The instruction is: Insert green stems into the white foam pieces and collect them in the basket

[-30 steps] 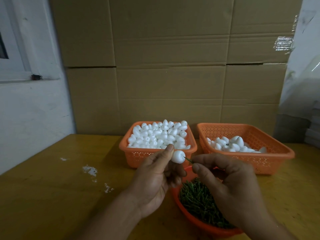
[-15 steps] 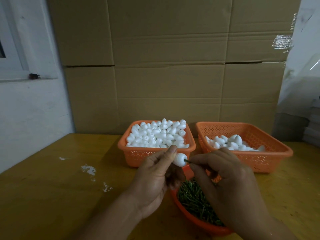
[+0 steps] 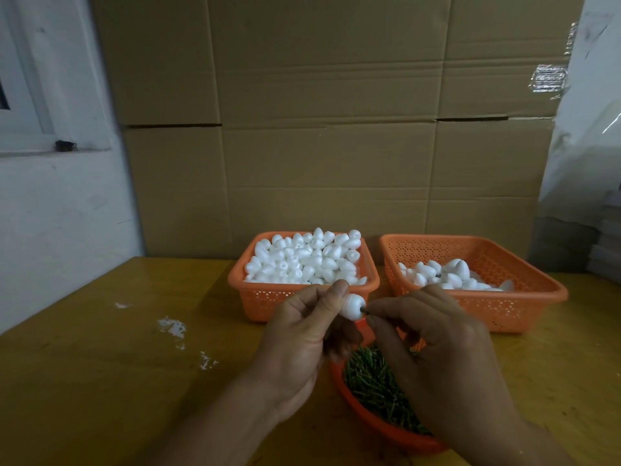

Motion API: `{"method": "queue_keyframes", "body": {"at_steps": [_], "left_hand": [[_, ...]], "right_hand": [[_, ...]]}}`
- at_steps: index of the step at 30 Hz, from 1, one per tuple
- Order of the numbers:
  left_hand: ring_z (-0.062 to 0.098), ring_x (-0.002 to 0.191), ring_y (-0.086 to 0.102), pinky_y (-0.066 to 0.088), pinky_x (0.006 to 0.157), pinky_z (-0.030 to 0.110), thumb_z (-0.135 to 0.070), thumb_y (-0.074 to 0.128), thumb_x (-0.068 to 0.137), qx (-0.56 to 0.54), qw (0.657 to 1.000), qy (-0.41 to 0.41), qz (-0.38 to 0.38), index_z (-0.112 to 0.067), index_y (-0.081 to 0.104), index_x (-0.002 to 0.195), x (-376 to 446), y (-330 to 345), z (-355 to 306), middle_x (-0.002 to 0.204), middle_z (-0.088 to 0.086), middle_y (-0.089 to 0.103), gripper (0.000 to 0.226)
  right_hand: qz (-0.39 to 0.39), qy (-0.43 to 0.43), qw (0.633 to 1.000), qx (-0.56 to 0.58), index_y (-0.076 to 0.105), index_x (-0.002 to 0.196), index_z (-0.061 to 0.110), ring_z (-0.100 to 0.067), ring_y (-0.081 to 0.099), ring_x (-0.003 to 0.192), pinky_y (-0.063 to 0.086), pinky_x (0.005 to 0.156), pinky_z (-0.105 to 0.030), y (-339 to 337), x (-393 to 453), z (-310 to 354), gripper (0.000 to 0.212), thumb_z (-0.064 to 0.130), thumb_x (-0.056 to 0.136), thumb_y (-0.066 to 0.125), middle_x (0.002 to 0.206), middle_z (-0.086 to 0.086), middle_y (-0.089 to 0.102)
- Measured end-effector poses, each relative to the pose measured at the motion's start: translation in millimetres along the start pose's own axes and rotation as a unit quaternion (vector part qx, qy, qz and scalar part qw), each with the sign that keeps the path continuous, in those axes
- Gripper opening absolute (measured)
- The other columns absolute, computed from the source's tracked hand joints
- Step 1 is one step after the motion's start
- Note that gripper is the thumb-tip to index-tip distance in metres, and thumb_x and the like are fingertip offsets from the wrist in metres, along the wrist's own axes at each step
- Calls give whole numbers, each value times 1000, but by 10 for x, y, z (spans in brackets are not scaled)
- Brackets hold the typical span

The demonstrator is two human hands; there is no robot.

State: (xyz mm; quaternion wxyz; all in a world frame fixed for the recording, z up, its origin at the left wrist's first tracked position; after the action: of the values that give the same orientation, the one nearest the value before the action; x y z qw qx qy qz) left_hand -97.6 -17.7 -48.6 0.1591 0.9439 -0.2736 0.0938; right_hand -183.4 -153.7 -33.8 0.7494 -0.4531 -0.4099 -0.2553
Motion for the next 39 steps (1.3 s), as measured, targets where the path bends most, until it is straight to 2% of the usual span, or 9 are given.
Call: {"method": "queue_keyframes", "body": {"at_steps": [5, 9, 12, 17, 24, 30, 33, 36, 39], "left_hand": [[13, 54, 55, 42, 50, 22, -48, 72, 73, 19, 999, 39, -18, -21, 72, 71, 4, 13, 8, 64, 6, 64, 28], [13, 54, 55, 43, 51, 20, -46, 74, 73, 34, 997, 69, -27, -17, 73, 76, 3, 7, 8, 66, 9, 66, 29], [12, 58, 56, 44, 54, 20, -39, 84, 75, 45, 995, 89, -26, -17, 78, 88, 7, 5, -2, 71, 7, 69, 26], [2, 71, 66, 50, 64, 14, -27, 79, 75, 55, 989, 136, -9, -15, 78, 101, -14, 33, -22, 81, -3, 75, 28], [-1, 70, 66, 50, 64, 12, -26, 71, 86, 87, 981, 171, 27, -24, 79, 90, -33, 23, -56, 74, -13, 71, 9], [-3, 70, 65, 48, 63, 8, -26, 63, 95, 180, 962, 203, 36, -25, 72, 87, -56, 38, -70, 70, -21, 66, 12], [5, 76, 67, 53, 66, 18, -31, 60, 98, 217, 955, 201, 34, -18, 70, 93, -61, 31, -63, 76, -12, 69, 17], [20, 81, 69, 59, 70, 44, -37, 59, 97, 231, 953, 196, 31, -16, 68, 93, -75, 41, -54, 82, 3, 70, 23], [21, 80, 68, 57, 70, 47, -43, 56, 95, 242, 949, 199, 27, -23, 67, 89, -87, 56, -62, 81, 4, 69, 24]], "right_hand": [[-5, 18, 1000, 8, 79, 89, 17, -8, 57, 69, 46, 62, -23, 47, -19, -9, 18, 4, 77, 84, 75, 10, 68], [-5, 82, 994, 69, 80, 89, 29, -4, 64, 66, 49, 59, -18, 58, -29, 6, 20, 11, 79, 82, 73, 19, 69], [9, 170, 969, 180, 78, 83, 32, -1, 69, 66, 51, 58, -13, 79, -26, 3, 17, 15, 81, 80, 71, 19, 73], [13, 266, 914, 305, 78, 72, 30, -3, 66, 55, 50, 53, -14, 98, 0, 20, 4, 30, 76, 78, 69, 7, 75], [34, 258, 892, 369, 78, 83, 32, -4, 67, 57, 51, 54, -15, 107, 2, 92, 12, 34, 74, 71, 73, 2, 77], [28, 273, 883, 380, 79, 79, 23, -8, 67, 57, 53, 53, -19, 114, -9, 93, 16, 34, 71, 71, 73, -1, 77], [33, 280, 879, 384, 79, 77, 17, -11, 67, 55, 54, 53, -20, 119, -24, 90, 19, 34, 72, 71, 75, -3, 77], [39, 279, 880, 383, 79, 78, 17, -12, 66, 55, 53, 53, -21, 129, -36, 96, 20, 34, 74, 71, 75, -4, 77], [38, 285, 874, 392, 79, 78, 15, -11, 66, 55, 53, 53, -20, 143, -42, 92, 19, 33, 74, 72, 74, -5, 76]]}}
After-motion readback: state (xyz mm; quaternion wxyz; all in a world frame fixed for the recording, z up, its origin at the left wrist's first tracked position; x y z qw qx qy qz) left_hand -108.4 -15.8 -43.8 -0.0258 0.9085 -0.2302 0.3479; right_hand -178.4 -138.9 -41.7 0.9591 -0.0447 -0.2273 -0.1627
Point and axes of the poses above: each hand's wrist, its own x-axis towards the middle knuckle, its own y-axis out of the palm, z = x × y, the point moved 1 cm from there along x, towards the middle knuckle
